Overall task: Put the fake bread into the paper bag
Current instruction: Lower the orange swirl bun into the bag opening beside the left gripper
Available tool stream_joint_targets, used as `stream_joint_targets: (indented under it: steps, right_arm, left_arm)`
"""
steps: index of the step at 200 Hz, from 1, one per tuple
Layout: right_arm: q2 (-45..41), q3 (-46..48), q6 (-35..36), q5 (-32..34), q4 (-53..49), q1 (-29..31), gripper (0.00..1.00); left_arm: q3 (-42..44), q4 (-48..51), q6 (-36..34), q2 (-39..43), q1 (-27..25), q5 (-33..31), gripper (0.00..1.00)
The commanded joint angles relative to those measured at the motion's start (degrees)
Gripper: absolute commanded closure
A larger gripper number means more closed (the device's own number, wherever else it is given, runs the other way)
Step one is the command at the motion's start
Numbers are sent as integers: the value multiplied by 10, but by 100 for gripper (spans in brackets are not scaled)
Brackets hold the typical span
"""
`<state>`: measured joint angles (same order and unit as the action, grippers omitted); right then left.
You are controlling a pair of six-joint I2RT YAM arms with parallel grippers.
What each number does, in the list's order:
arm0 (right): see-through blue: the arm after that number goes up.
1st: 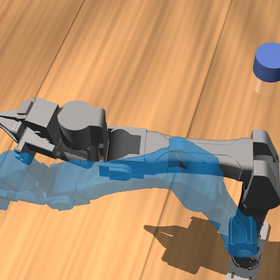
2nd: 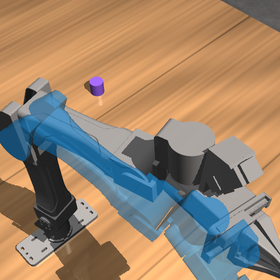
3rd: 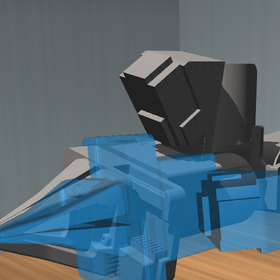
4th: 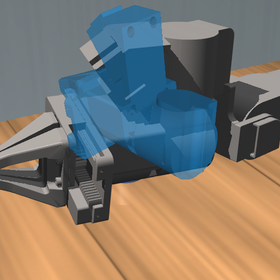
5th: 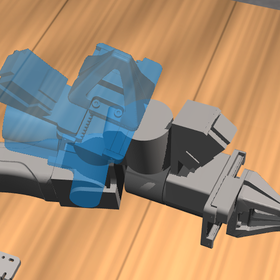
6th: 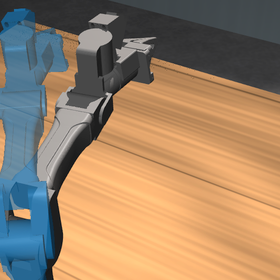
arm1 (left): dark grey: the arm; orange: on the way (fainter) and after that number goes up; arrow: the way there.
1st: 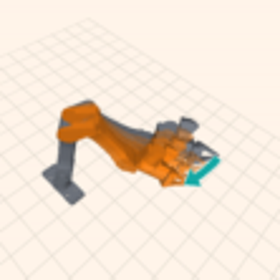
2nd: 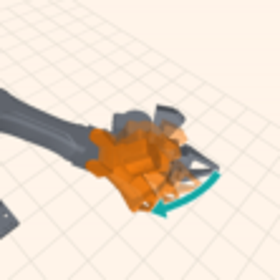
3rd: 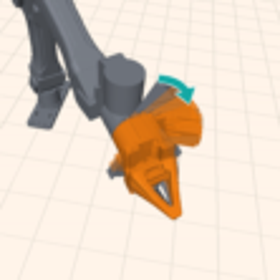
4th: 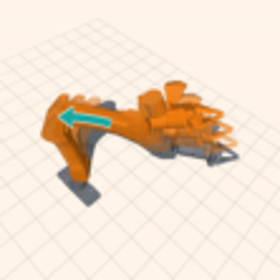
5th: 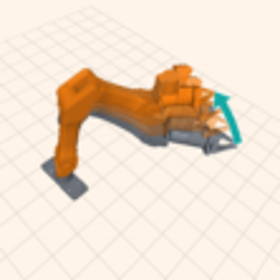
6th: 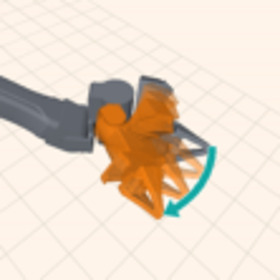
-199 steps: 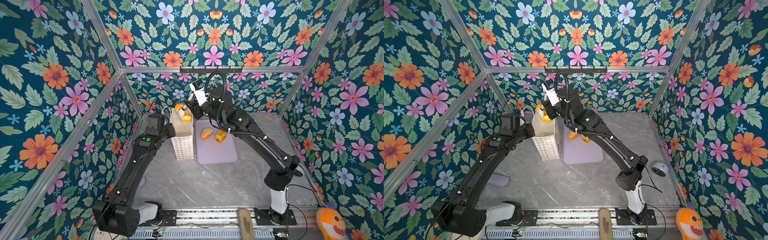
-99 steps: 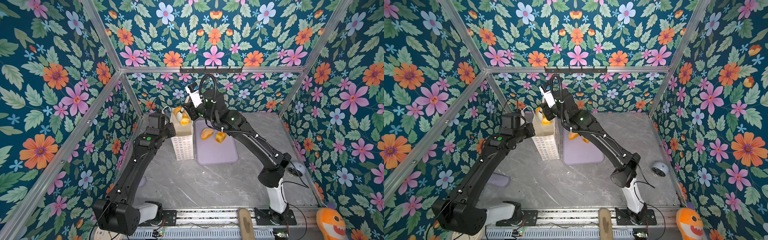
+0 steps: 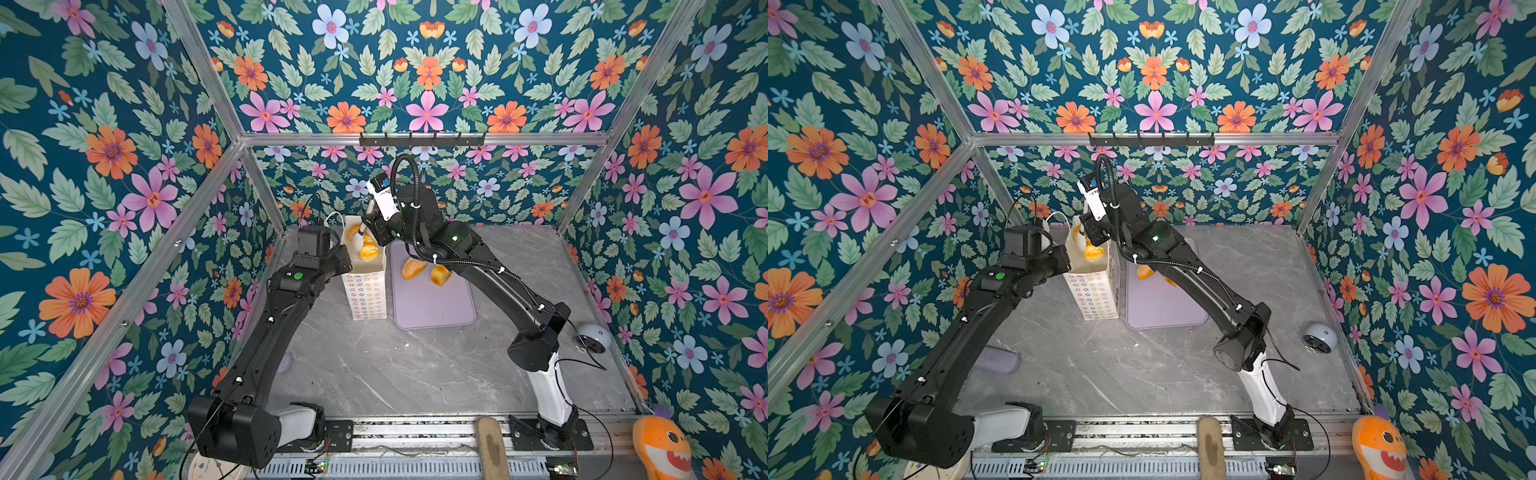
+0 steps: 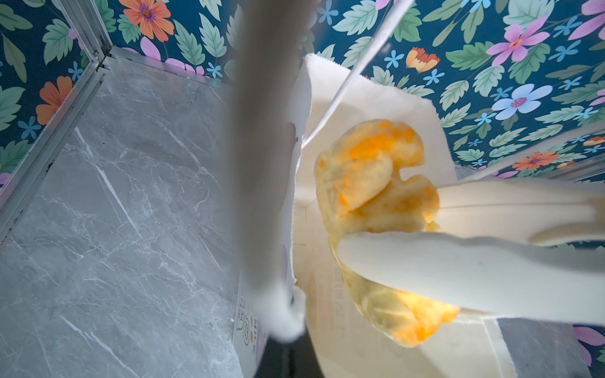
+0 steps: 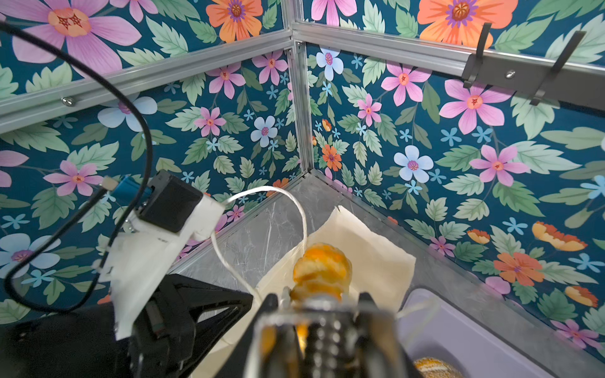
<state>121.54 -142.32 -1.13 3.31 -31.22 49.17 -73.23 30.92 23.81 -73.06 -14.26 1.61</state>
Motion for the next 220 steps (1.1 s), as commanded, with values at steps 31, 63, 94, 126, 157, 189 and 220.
stream_joint_targets:
  steps: [31,63,94,126,157,189,220]
  right_arm:
    - [0,15,-6,2,11,1,61]
    - [6,20,-7,3,11,1,61]
    - [17,21,-9,4,7,1,61]
    - [27,22,-11,5,7,1,60]
    - [36,23,-14,3,6,1,57]
    - [39,21,-13,3,7,1,56]
    - [45,22,-12,2,10,1,57]
  left_arm:
    - [-5,7,-1,1,1,-6,100]
    - [-3,7,-2,1,1,-6,100]
    - [-1,5,-2,2,1,-6,100]
    - [1,5,-2,1,1,-6,100]
    - [3,4,-3,3,1,-4,100]
    - [3,4,-4,5,1,-5,100]
    - [3,1,-4,6,1,-3,100]
